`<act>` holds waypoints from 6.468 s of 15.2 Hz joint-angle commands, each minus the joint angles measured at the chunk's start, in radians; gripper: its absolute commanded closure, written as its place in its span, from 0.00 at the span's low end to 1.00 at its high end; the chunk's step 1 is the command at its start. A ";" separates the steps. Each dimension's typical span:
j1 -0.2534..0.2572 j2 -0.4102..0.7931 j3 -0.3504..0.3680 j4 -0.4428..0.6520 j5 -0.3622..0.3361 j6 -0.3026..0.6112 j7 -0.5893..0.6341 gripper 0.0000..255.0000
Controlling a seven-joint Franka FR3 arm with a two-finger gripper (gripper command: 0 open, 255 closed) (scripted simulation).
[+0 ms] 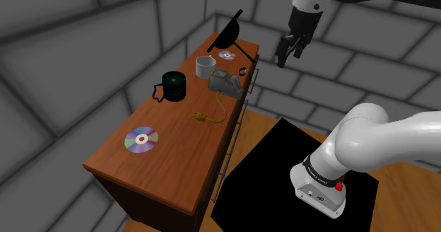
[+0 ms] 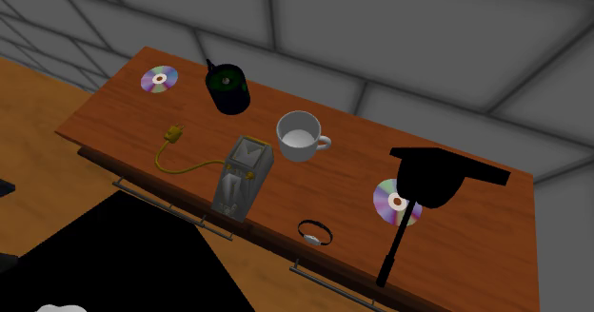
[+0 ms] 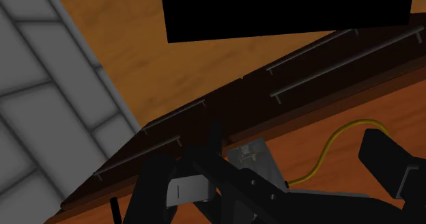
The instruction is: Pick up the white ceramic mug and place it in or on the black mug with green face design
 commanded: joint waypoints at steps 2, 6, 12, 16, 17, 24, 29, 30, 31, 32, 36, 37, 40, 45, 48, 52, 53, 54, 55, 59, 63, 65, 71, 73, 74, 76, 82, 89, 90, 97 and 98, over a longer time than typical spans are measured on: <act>0.001 0.031 -0.002 0.001 0.000 0.033 0.000 0.00; 0.003 0.164 -0.011 0.020 0.000 0.158 -0.001 0.00; 0.008 0.379 -0.021 0.089 0.004 0.321 -0.006 0.00; 0.011 0.528 -0.026 0.163 0.009 0.407 -0.012 0.00; 0.011 0.565 -0.027 0.184 0.011 0.426 -0.014 0.00; 0.014 0.829 -0.029 0.372 0.029 0.522 -0.030 0.00; 0.013 1.020 -0.026 0.546 0.043 0.552 -0.043 0.00; 0.012 1.059 -0.025 0.586 0.045 0.554 -0.046 0.00; 0.012 1.098 -0.024 0.627 0.048 0.555 -0.048 0.00; 0.012 1.137 -0.023 0.670 0.051 0.554 -0.051 0.00; 0.010 1.257 -0.019 0.797 0.057 0.554 -0.057 0.00; 0.009 1.263 -0.019 0.792 0.057 0.565 -0.057 0.00; 0.008 1.281 -0.019 0.778 0.057 0.597 -0.057 0.00; 0.007 1.298 -0.020 0.769 0.057 0.624 -0.057 0.00; 0.007 1.298 -0.020 0.769 0.057 0.624 -0.057 0.00; 0.007 1.298 -0.020 0.769 0.057 0.623 -0.057 1.00; 0.007 1.298 -0.020 0.769 0.057 0.623 -0.057 1.00; 0.007 1.298 -0.020 0.769 0.057 0.623 -0.057 1.00; 0.007 1.298 -0.020 0.769 0.057 0.623 -0.057 1.00; 0.007 1.297 -0.020 0.768 0.057 0.624 -0.057 1.00; 0.007 1.280 -0.020 0.783 0.058 0.591 -0.058 1.00; 0.007 1.270 -0.020 0.795 0.058 0.569 -0.059 1.00; 0.008 1.242 -0.019 0.836 0.059 0.501 -0.062 1.00; 0.008 1.234 -0.019 0.851 0.059 0.478 -0.063 1.00; 0.008 1.231 -0.019 0.859 0.059 0.466 -0.064 1.00; 0.008 1.225 -0.019 0.877 0.059 0.442 -0.065 1.00; 0.008 1.210 -0.019 0.936 0.060 0.369 -0.068 1.00; 0.008 1.204 -0.019 1.021 0.061 0.278 -0.072 1.00; 0.008 1.204 -0.019 1.034 0.061 0.264 -0.072 1.00; 0.068 1.194 0.004 1.059 0.049 0.226 0.009 1.00; 0.083 1.194 0.009 1.060 0.046 0.224 0.030 1.00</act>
